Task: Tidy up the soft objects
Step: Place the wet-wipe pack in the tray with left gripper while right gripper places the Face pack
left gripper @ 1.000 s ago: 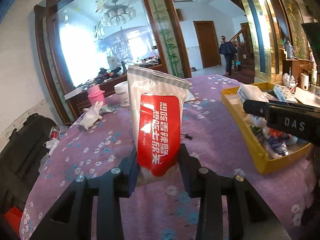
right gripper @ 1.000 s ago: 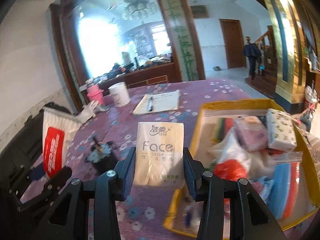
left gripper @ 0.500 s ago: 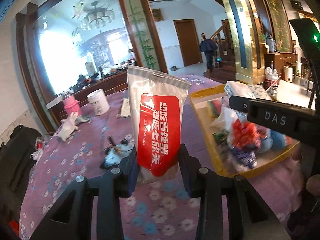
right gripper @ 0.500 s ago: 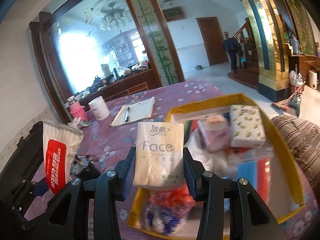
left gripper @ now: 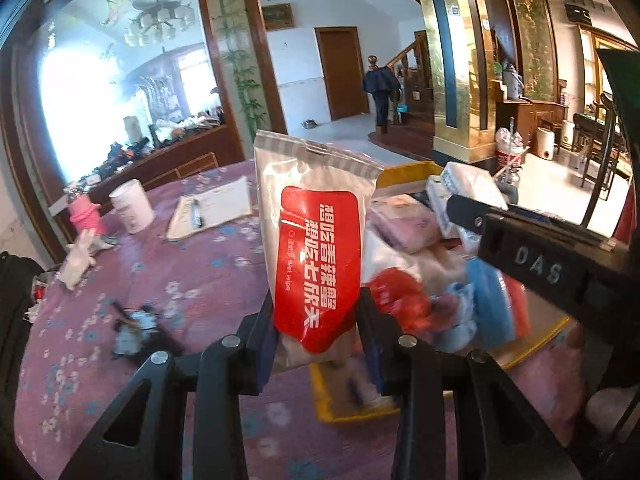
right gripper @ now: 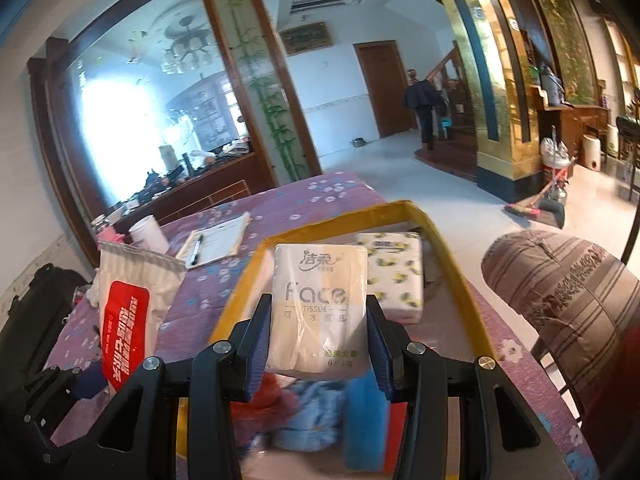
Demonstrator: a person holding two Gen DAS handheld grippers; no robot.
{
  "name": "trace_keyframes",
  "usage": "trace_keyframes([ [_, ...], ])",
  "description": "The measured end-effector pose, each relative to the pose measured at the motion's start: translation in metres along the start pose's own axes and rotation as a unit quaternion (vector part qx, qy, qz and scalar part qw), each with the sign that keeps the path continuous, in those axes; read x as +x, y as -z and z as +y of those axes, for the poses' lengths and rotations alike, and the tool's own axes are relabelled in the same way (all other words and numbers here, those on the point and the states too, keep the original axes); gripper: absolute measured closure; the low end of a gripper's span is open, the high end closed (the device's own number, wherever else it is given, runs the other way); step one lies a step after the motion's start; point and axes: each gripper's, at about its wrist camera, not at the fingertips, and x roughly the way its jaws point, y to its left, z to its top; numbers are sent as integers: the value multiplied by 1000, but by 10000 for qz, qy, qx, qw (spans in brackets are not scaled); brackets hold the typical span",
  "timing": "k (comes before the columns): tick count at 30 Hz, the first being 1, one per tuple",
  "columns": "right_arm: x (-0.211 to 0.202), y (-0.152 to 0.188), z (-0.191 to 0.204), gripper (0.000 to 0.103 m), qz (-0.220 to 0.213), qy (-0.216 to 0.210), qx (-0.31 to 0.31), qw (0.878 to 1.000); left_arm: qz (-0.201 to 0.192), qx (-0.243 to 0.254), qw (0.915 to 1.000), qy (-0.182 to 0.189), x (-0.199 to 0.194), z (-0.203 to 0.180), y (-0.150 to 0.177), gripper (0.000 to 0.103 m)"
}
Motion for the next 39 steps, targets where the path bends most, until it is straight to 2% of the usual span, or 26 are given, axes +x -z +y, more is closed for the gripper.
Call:
trace_keyframes([
  [7, 9, 2, -12, 56, 134, 163, 113, 9997, 304, -82, 9991, 268, 25, -15, 1, 67],
  [14, 20, 5, -19, 56, 380, 498, 150, 9979, 538, -243, 9960, 674, 43, -9, 2, 67],
  [19, 26, 8, -19, 56, 523, 688, 140, 9962, 525, -88, 9959, 728, 50, -16, 1, 66],
  [27, 32, 14, -21, 53, 703, 688, 167, 9950, 466, 91, 9949, 895, 50, -17, 3, 64],
  [31, 31, 14, -20, 45, 734, 596, 200, 9953, 413, 34, 9949, 920, 47, -13, 3, 53],
  [35, 22, 13, -17, 34, 540, 562, 156, 9968, 236, 93, 9961, 844, 38, -13, 3, 39],
  [39, 10, 11, -15, 33, 232, 629, 130, 9977, -41, 260, 9965, 789, 24, -17, 5, 26],
])
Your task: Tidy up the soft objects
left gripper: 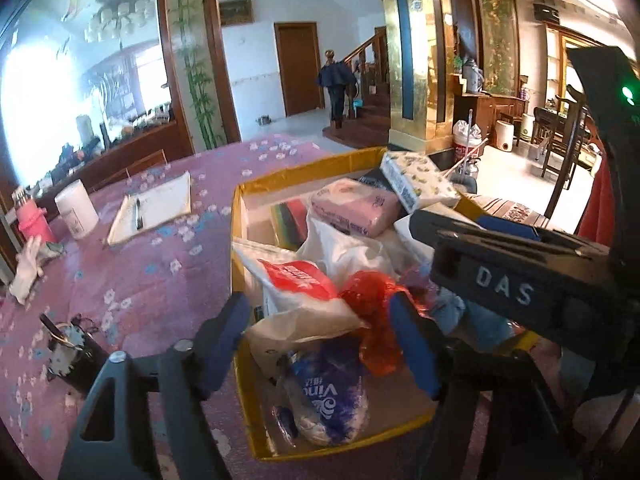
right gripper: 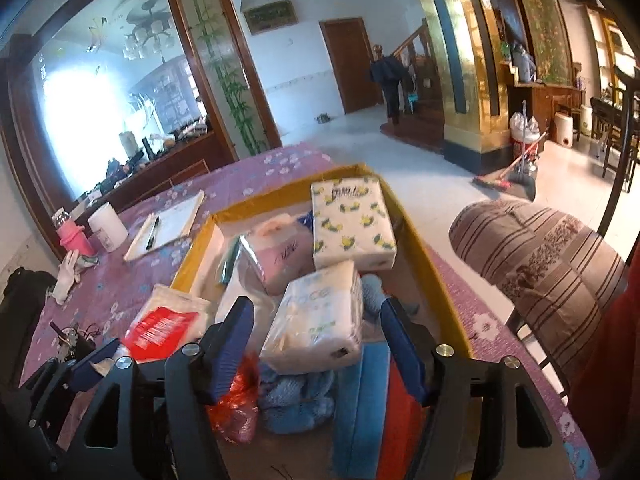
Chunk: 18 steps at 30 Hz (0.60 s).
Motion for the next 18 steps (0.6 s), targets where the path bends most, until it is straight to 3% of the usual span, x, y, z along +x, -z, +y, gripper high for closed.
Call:
trace_keyframes([
  [6, -27, -4, -3, 29, -703, 209, 99, 9973, -26, 159, 9998, -77, -16, -3, 4, 26],
  [9, -36, -6, -5, 17, -941, 306, 190, 9949, 85, 77, 9998, -132, -32, 6, 6, 22],
  [13, -49, 1, 2, 14, -840, 407, 154, 9955, 179, -83, 9997, -167, -58, 25, 16, 14],
  [15, -65, 13, 13, 10, -842, 313, 0, 9960, 170, -124, 9995, -222, -74, 37, 26, 4],
  [18, -86, 34, 34, 1, -939, 383, -404, 9940, 147, -106, 9988, -449, -92, 55, 42, 1],
])
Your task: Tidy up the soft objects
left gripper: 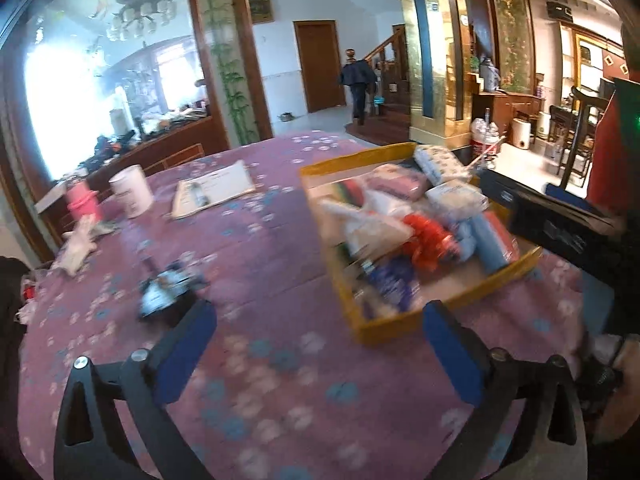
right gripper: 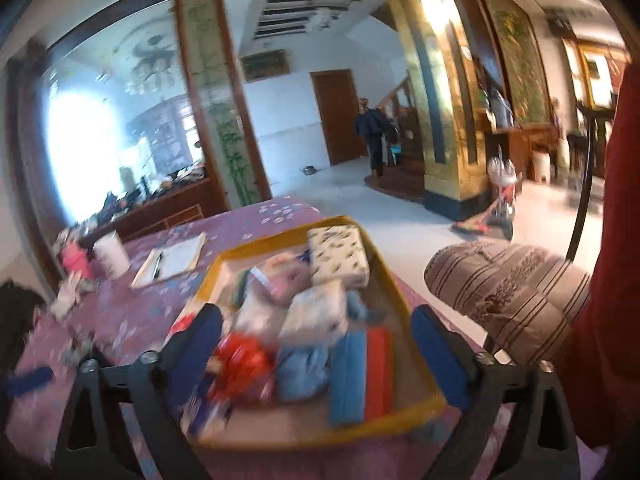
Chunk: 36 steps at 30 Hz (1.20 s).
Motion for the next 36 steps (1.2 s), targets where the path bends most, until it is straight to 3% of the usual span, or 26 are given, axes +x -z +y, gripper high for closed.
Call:
trace_keyframes([
  [6, -20, 27, 21, 1, 227, -172, -369, 9989, -217, -167, 9971, -717, -23, 28, 17, 0],
  [14, -32, 36, 20, 1, 159, -7, -221, 9996, -270, -7, 9996, -104, -33, 16, 29, 0],
  [19, -31, 38, 21, 1, 231, -29, -210, 9995, -235, 109, 9991, -336, -31, 6, 35, 0],
  [33, -26, 45, 27, 1, 361, -122, -263, 9989, 215, -127, 9995, -204, -14, 16, 41, 0],
  [36, -25, 45, 26, 1, 360, -131, -268, 9989, 360, -266, 9984, -334, -10, 22, 41, 0],
])
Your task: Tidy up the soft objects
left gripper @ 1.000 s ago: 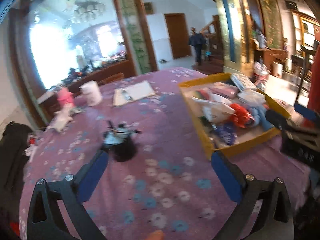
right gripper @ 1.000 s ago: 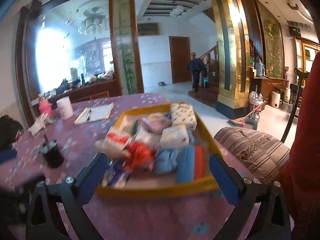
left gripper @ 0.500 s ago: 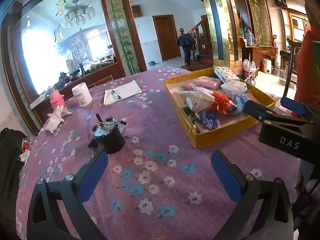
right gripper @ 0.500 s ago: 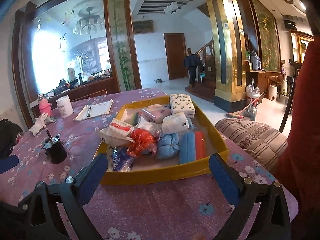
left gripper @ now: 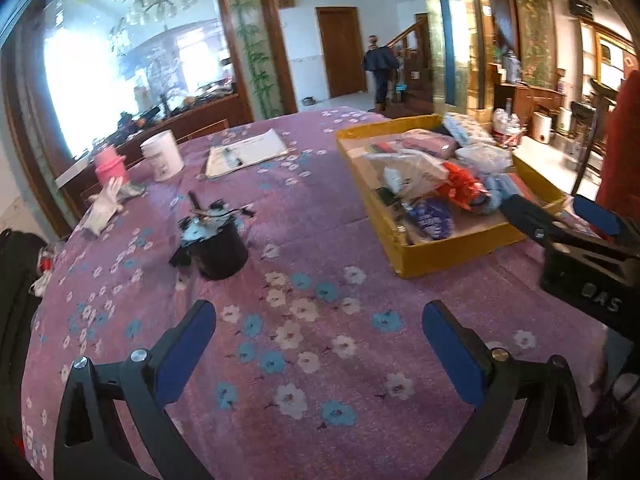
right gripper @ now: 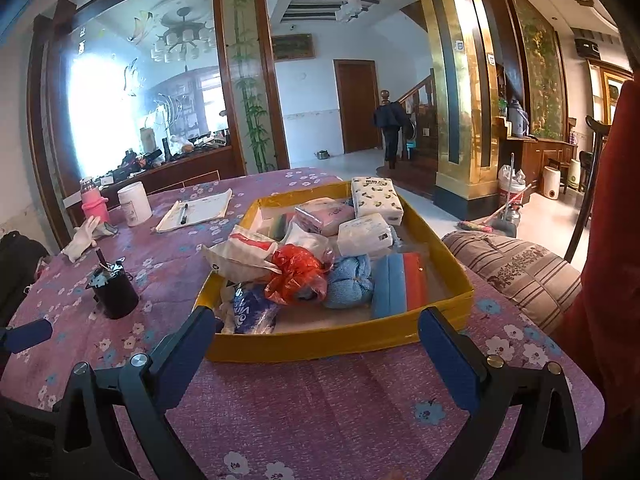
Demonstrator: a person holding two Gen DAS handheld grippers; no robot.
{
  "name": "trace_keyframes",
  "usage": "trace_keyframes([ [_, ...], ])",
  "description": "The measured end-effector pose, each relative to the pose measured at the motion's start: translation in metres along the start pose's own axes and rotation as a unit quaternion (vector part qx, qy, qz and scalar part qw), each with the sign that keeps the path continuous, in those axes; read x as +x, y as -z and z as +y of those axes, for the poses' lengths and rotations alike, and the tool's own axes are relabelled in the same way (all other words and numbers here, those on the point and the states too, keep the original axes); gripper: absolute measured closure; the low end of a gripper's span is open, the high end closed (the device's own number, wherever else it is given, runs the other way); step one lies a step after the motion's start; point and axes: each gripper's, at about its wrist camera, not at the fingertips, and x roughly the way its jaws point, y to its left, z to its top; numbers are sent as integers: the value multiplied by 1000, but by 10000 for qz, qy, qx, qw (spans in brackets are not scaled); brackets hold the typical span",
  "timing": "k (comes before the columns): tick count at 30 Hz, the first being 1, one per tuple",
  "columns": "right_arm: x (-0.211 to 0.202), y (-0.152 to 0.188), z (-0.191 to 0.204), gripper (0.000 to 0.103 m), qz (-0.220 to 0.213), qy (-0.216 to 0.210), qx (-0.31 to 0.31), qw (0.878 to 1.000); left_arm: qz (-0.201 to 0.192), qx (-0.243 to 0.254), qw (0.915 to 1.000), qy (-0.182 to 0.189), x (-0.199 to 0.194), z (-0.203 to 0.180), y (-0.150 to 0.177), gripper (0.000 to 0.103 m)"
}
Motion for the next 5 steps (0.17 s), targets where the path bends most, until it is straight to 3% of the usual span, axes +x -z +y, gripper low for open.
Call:
trace_keyframes([
  [5, 2, -1, 13, 1, 90, -120, -104, 9998, 231, -295, 9992, -120, 8, 26, 3, 0],
])
